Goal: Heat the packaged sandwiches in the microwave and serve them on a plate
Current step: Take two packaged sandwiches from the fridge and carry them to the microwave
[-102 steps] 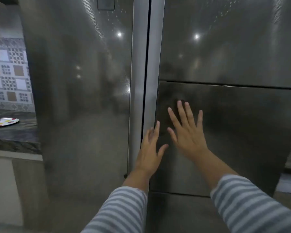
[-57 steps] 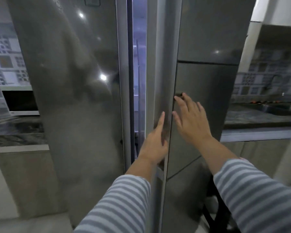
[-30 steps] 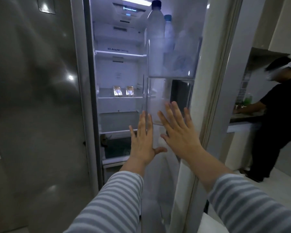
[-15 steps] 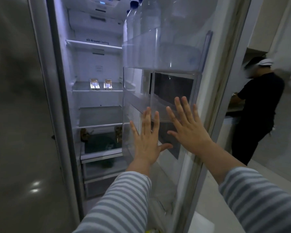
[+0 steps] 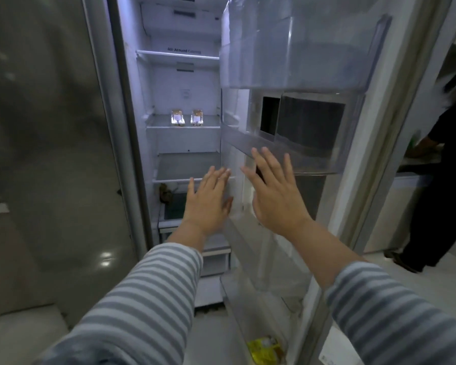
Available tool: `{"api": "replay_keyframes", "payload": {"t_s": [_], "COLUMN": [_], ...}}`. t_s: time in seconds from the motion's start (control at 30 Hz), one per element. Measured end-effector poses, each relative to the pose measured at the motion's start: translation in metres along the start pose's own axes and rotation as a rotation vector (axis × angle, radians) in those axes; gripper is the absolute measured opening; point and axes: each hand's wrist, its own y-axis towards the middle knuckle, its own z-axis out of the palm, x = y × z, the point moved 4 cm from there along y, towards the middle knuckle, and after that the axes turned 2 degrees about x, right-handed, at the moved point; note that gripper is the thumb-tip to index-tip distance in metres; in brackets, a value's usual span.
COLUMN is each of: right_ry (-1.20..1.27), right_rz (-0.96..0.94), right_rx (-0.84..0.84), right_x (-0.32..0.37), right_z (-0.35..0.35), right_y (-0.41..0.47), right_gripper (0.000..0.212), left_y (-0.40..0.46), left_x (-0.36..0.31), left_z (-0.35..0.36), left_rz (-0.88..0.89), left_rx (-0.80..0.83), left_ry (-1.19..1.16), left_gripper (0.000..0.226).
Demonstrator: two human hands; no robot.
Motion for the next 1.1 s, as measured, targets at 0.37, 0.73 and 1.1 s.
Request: {"api": "replay_keyframes", "payload": {"t_s": [0.37, 0.73, 1.1], "right_ry": [0.446, 0.499, 0.409], "right_rz": [0.115, 0.267, 0.268], "right_rx": [0.816, 0.779, 0.612], "right_x": [0.081, 0.061, 0.000], "right_z": [0.144, 0.274, 0.365], "right_y": [0.042, 0.161, 0.287], "right_gripper": [0.039, 0.043, 0.044], "left_y": [-0.007, 0.116, 0.279], "left_x": [0.153, 0.257, 0.307], "left_z": [0.043, 0.078, 0.112], "left_rz": [-0.381, -0.339, -0.261], "left_rx": [0.467, 0.463, 0.211], "left_ry": [-0.152, -0.139, -0.136], "left_gripper": [0.035, 0.036, 0.035]}}
